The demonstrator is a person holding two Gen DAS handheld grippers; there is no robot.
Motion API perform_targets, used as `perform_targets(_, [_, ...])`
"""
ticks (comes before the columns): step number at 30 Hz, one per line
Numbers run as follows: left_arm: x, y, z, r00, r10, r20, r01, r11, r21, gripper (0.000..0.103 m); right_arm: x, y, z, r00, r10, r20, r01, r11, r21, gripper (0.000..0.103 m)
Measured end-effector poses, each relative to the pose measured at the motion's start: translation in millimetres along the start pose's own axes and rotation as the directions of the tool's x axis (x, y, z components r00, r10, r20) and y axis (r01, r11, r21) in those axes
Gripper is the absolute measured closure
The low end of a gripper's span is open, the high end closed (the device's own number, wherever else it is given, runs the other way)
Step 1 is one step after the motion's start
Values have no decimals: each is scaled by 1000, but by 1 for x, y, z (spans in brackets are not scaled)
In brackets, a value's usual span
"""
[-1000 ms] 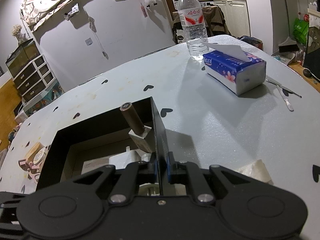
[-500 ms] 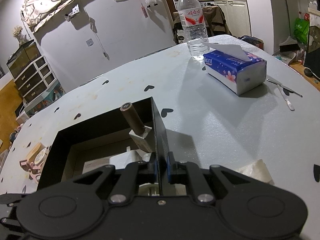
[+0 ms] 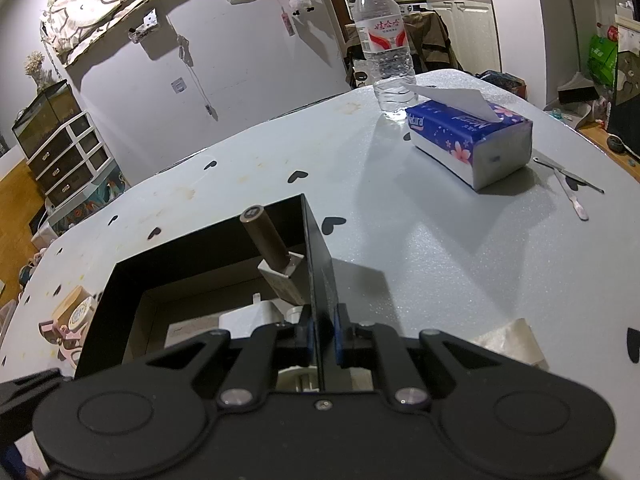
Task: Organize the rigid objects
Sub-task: 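Carry the suction cup into the black box and open the left gripper, then move the left gripper to the brown square coaster and grasp it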
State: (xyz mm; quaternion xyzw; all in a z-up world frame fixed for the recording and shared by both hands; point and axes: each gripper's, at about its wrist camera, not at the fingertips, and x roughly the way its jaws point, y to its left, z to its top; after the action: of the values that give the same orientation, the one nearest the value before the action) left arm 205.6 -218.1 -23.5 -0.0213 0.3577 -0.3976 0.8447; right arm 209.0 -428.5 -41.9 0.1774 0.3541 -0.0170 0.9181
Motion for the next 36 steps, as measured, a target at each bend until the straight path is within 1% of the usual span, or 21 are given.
perform_targets(3, [-4,-3,0,1000,24,12,-25,999,22,1,0,0,0,1000,0,0,0,1000,0,93])
perform_targets(9, [-13,-8,-1,995,85,50,-88,994,66,0,0,0,0,1000,1,1,-1,1000,1,93])
perform_targets(12, [-19,-7,-1,992,104,68,-109,992,66,0,0,0,0,1000,0,0,0,1000,0,93])
perform_targets(15, [-26,-4,-1,984,148,96,-154,986,63,0,0,-1,0,1000,1,0,-1,1000,0,93])
perform_targets(18, [-34,3,-1,972,197,129,-204,978,43,0,0,-1,0,1000,1,0,-1,1000,0,93])
perform_targets(22, [-48,21,-2,944,287,164,-289,957,-11,0,0,-1,0,1000,1,0,-1,1000,1,93])
perform_targets(24, [-55,33,-4,926,333,177,-330,943,-46,0,0,-1,0,1000,1,0,-1,1000,1,93])
perform_targets(28, [-69,55,-6,882,433,185,-419,901,-109,0,0,-1,0,1000,0,0,0,1000,1,93])
perform_targets(31, [-75,70,-8,852,492,178,-473,870,-143,0,0,-1,0,1000,0,0,0,1000,2,93])
perform_targets(36, [-72,86,-13,809,568,151,-552,822,-140,0,0,-2,0,1000,-1,1,1,1000,2,93])
